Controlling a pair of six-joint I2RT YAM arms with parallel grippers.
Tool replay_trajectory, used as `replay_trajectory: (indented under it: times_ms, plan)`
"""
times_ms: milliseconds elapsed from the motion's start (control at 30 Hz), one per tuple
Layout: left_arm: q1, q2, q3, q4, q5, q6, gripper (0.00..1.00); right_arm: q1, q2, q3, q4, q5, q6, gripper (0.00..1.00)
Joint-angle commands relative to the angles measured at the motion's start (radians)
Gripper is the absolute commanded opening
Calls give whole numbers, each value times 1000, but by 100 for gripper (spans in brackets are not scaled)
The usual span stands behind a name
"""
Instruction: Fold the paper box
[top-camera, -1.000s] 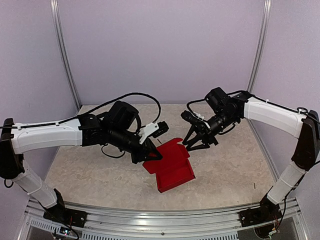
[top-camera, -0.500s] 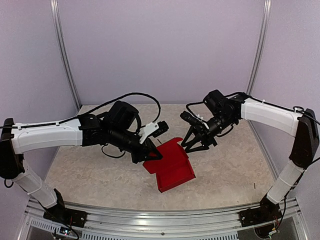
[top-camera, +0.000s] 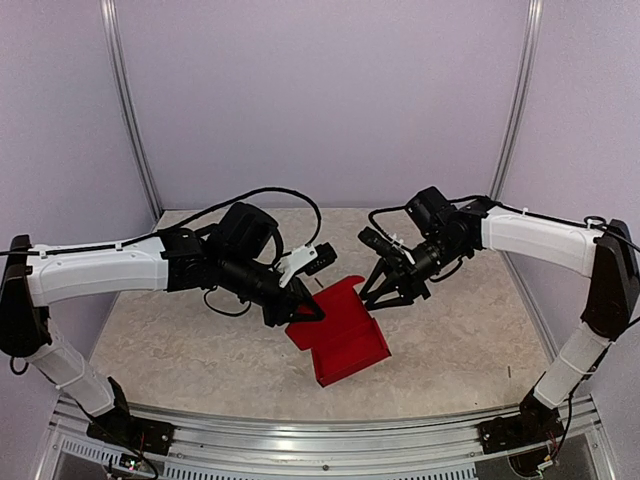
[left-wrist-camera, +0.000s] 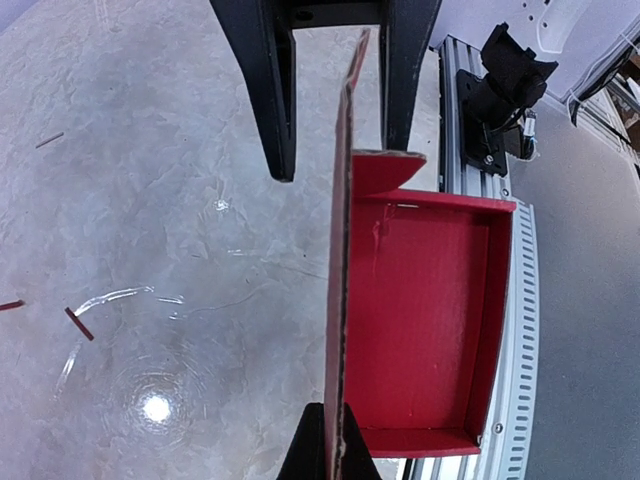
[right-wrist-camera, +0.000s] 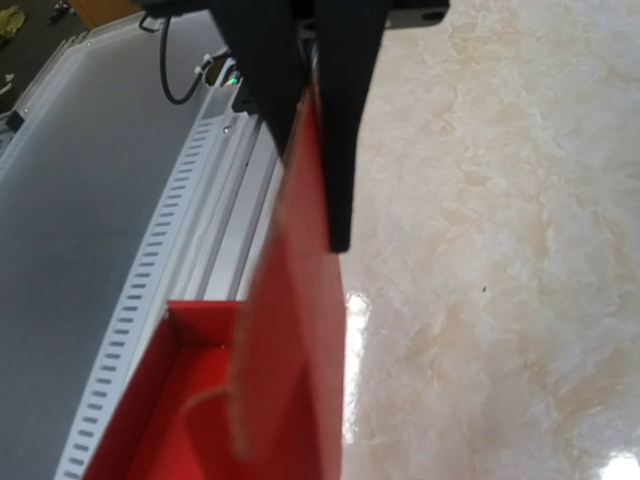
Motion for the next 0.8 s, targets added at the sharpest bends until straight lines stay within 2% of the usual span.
replay_trajectory:
  times_ms: [0, 267, 333, 467, 767]
  plan:
    - [-1, 10, 2, 133, 60, -14, 0, 40, -23, -22, 75, -11, 47, 31]
    - [-4, 17, -4, 163, 85, -12, 0, 62, -6, -20, 96, -16, 70, 29]
    - [-6, 16, -8, 167, 89, -12, 0, 66, -2, -18, 107, -9, 87, 24]
    - [-6, 9, -20, 188, 99, -18, 0, 68, -14, -43, 235, 57, 215, 19]
    - [-9, -2, -44, 233, 97, -28, 0, 107, -14, -71, 303, 128, 282, 19]
